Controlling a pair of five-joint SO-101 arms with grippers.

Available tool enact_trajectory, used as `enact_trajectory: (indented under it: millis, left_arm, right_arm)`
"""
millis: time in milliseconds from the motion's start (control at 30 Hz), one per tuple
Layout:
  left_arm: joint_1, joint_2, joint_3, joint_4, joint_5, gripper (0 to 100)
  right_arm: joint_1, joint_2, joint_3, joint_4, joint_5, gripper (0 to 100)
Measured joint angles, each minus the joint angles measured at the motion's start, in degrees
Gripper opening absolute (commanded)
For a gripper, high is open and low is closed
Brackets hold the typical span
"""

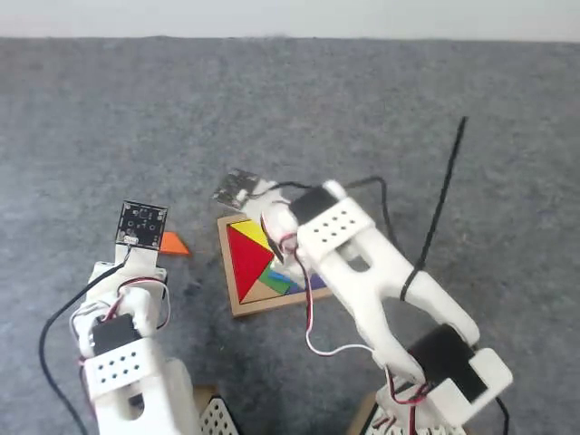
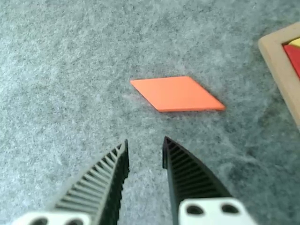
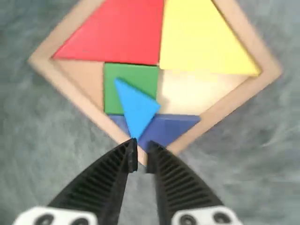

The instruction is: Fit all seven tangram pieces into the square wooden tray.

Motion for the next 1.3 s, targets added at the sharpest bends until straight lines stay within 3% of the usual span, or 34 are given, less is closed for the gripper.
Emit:
enact_trajectory:
  millis: [133,533,1100,1300]
  left_arm:
    - [0.0,0.0,0.0,0.0,0.0,12]
    - [0.0,0.0,0.0,0.0,0.0,12]
    - [0.0,0.0,0.0,0.0,0.0,12]
    - [0.0,0.0,0.0,0.0,0.0,12]
  right_arm:
    - [-0.3,0.0,7.8,-6.8,-5.1,0.9]
    - [0.5,0.8,10.4,-14.7,-5.7,1.3]
    - [7.4,-5.7,9.8,-12.0,-0.3,1.7]
    - [8.5,-9.1,7.0,-10.0,5.6,21.0]
